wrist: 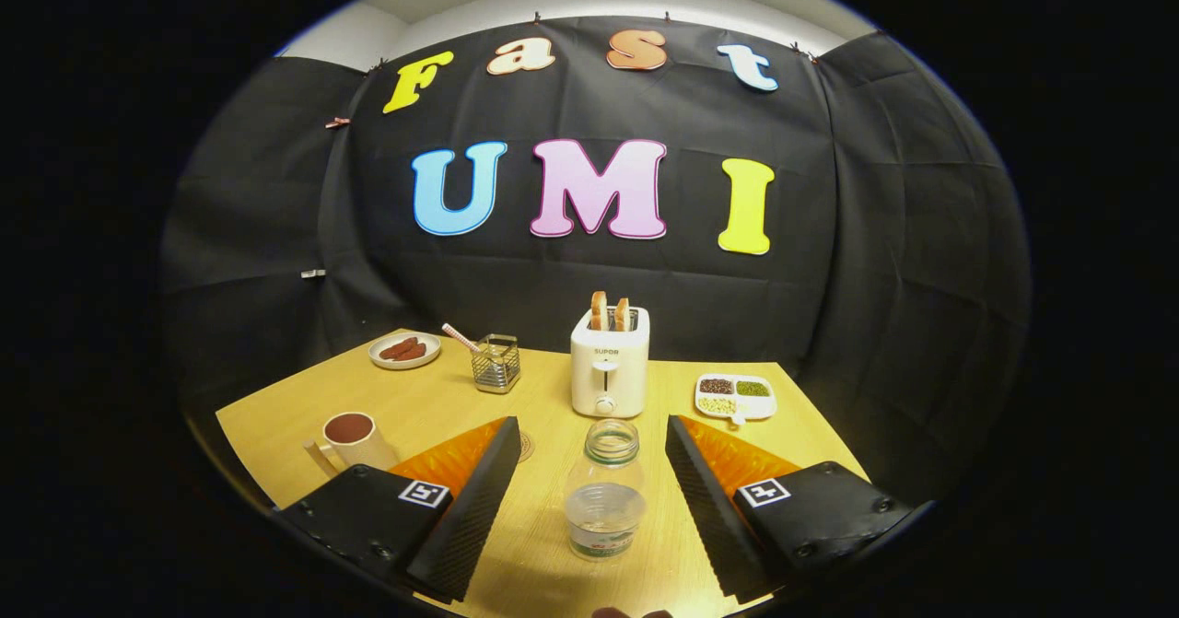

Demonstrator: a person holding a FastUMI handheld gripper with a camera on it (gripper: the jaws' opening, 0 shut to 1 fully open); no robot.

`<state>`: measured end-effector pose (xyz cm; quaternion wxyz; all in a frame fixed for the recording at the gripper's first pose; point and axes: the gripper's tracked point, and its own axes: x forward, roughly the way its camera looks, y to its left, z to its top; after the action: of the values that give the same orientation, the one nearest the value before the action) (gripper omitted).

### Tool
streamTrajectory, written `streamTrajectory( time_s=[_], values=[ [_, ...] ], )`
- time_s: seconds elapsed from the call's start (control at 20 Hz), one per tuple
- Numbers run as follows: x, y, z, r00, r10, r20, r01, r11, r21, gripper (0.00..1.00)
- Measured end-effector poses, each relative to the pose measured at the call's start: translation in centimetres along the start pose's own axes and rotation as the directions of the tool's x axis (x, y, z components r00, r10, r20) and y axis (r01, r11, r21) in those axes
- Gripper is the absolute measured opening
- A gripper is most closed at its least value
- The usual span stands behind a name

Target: Take the bottle from table, then pour the juice into the cup, finally place the bottle on the coaster

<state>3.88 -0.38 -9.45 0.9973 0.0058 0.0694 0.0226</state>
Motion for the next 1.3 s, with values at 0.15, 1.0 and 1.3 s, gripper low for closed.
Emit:
streamTrajectory(
  time_s=[0.15,1.0,1.3],
  values=[
    [0.5,-0.3,-1.3,1.0,-0.004,-0.008,0.003,1.0,-0.019,0.97],
    [3.3,-0.5,-8.6,0.993,-0.01,-0.12,0.01,1.0,0.005,0.98],
    [3.7,-1.4,-10.1,0.99,-0.018,-0.141,0.014,0.999,-0.032,0.98]
  ],
)
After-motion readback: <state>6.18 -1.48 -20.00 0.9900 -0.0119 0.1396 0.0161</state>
